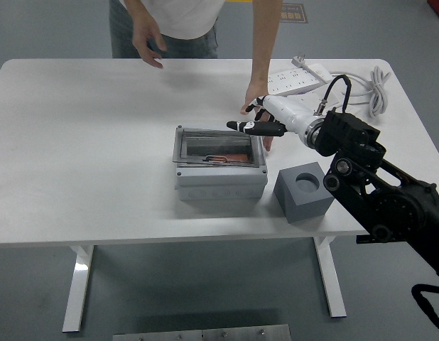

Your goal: Fetch the battery,place it into the box,close the lid of the box

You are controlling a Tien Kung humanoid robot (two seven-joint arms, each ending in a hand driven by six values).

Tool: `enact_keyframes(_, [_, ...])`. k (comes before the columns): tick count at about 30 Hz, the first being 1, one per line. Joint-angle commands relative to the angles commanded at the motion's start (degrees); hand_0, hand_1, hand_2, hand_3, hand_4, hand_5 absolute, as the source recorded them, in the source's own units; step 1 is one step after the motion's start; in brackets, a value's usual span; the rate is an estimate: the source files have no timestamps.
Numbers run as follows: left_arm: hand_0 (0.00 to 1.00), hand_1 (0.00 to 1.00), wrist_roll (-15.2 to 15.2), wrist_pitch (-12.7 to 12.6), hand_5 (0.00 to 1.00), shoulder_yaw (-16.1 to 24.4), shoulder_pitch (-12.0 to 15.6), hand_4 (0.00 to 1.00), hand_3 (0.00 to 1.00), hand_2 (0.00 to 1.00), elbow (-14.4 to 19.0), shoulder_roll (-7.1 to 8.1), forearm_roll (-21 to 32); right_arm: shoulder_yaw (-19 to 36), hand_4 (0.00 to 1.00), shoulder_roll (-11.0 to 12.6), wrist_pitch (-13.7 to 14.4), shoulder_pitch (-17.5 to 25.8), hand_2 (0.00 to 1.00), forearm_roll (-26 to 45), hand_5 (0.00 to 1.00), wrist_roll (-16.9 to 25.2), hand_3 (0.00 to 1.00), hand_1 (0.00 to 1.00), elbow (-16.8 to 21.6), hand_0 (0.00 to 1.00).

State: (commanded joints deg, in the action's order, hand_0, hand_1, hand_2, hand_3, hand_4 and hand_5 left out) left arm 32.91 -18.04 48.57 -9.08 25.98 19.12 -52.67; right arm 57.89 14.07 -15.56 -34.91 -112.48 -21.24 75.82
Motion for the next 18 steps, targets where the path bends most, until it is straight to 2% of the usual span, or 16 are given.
enact_keyframes(4, [0.622,0.691,-0.09,-0.08,0.002,-0.12,0.12,0.539,0.564,0.57,-0.01,-0.07,0.23,4.3,0.998,1.18,-2.16,2.74,0.688,-1.36,0.998,-1.35,0.786,0.509,3.15,0.557])
enact_keyframes(5, [0.621,0.691,-0.11,-0.09,0.002,-0.14,0.14,0.537,0.565,0.57,-0.02,-0.11,0.27,5.38,0.998,1.36,-2.21,3.63,0.678,-1.56,0.998,-1.09,0.759,0.495,3.76,0.501])
enact_keyframes(7, [0.621,0.691,-0.18,-0.12,0.002,-0.2,0.19,0.537,0.565,0.57,-0.03,-0.19,0.37,7.57,0.998,1.5,-1.85,5.34,0.678,-1.93,0.998,0.09,0.759,0.495,4.58,0.501])
enact_keyframes(12, [0.622,0.691,-0.35,-0.18,0.002,-0.4,0.34,0.536,0.565,0.57,-0.06,-0.47,0.65,13.93,0.998,0.93,3.02,10.59,0.664,-1.23,0.998,5.9,0.744,0.493,5.26,0.486])
enact_keyframes(15, [0.622,0.691,-0.43,-0.21,0.002,-0.46,0.42,0.536,0.565,0.57,-0.08,-0.61,0.75,17.85,0.998,-0.13,7.37,14.03,0.664,2.21,0.998,10.59,0.744,0.493,4.56,0.486])
enact_keyframes(16, [0.622,0.691,-0.45,-0.23,0.002,-0.48,0.44,0.535,0.565,0.57,-0.08,-0.68,0.8,19.12,0.925,-0.47,9.05,15.19,0.645,3.9,0.94,12.55,0.709,0.49,4.08,0.487])
enact_keyframes(18, [0.622,0.691,-0.54,-0.25,0.002,-0.59,0.48,0.535,0.565,0.57,-0.09,-0.77,0.97,21.01,0.925,-0.88,11.88,17.05,0.645,7.18,0.94,16.06,0.709,0.49,3.16,0.487])
